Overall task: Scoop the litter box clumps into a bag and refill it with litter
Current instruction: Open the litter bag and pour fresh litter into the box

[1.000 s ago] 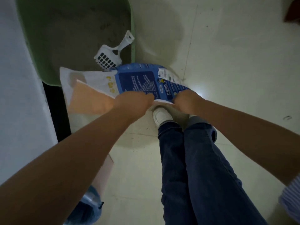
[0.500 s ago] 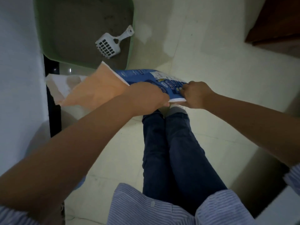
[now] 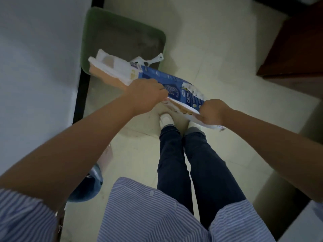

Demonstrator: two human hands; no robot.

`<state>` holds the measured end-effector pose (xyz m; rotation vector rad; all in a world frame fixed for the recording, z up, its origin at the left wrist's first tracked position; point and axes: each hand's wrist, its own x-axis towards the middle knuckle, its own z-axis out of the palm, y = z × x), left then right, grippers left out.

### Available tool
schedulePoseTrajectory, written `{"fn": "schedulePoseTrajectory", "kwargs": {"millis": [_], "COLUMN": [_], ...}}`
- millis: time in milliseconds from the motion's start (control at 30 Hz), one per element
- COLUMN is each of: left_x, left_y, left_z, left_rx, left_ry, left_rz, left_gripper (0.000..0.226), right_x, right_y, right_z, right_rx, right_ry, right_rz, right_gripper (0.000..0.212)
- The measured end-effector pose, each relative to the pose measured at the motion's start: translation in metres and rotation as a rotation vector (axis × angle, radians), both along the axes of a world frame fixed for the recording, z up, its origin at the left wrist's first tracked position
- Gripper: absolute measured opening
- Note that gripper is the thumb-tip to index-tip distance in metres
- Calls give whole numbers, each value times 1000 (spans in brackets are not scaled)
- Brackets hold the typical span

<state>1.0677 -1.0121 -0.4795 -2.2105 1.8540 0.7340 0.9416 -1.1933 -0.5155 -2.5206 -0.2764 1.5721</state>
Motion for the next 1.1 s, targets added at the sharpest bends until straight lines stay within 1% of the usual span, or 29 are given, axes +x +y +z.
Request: {"fn": "schedulePoseTrajectory", "kwargs": {"millis": [33, 67, 133, 267, 300, 367, 400, 467, 500, 567, 600, 633, 700, 767, 833, 900, 933, 1000, 1100], "left_x": [5, 9, 14, 12, 12, 13, 13, 11, 9, 8, 9, 9, 8, 10, 13, 14, 14, 14, 14], "left_y": [2, 3, 4, 2, 2, -1, -1, -3, -3, -4, -3, -2, 4, 4, 8, 12, 15, 17, 15], "left_z": [0, -1, -6, -7, -7, -10, -15, -22, -26, -27, -28, -29, -30, -20, -20, -22, -23, -26, -30], "left_rx": [-105, -133, -171, -85, -80, -131, -158, -209, -234, -256, -265, -244, -110, -46, 19, 21, 22, -4, -65], "left_ry": [-26, -38, -51, -14, -20, -44, -35, -72, -97, -81, -75, -45, 49, 92, 102, 93, 99, 47, 31], "left_rz": [-14, 7, 25, 60, 65, 56, 71, 89, 85, 121, 128, 136, 182, 283, 393, 471, 444, 379, 357], "left_gripper": [29, 33, 32, 31, 28, 15, 17, 30, 31, 26, 17, 13, 29, 35, 28, 25, 28, 36, 38], "right_x": [1, 3, 6, 9, 10, 11, 12, 11, 11, 12, 13, 14, 17, 20, 22, 23, 22, 21, 23], "right_y": [0, 0, 0, -2, -2, -4, -6, -9, -9, -6, -3, -1, 3, 4, 7, 11, 12, 14, 13], "right_z": [5, 9, 14, 17, 17, 16, 15, 12, 10, 7, 7, 7, 7, 8, 9, 10, 10, 10, 13], "right_rx": [-11, -8, -7, 53, 66, 76, 77, 87, 98, 110, 118, 129, 150, 172, 197, 216, 225, 230, 218], "right_ry": [0, -13, -13, 11, 24, 44, 56, 78, 88, 115, 127, 140, 151, 126, 99, 87, 83, 75, 92], "right_rz": [-51, -100, -176, -282, -288, -271, -262, -263, -272, -288, -298, -312, -360, -435, -494, -527, -543, -565, -566], "right_gripper": [51, 51, 51, 45, 44, 49, 51, 51, 49, 46, 47, 48, 50, 50, 50, 51, 52, 53, 53]}}
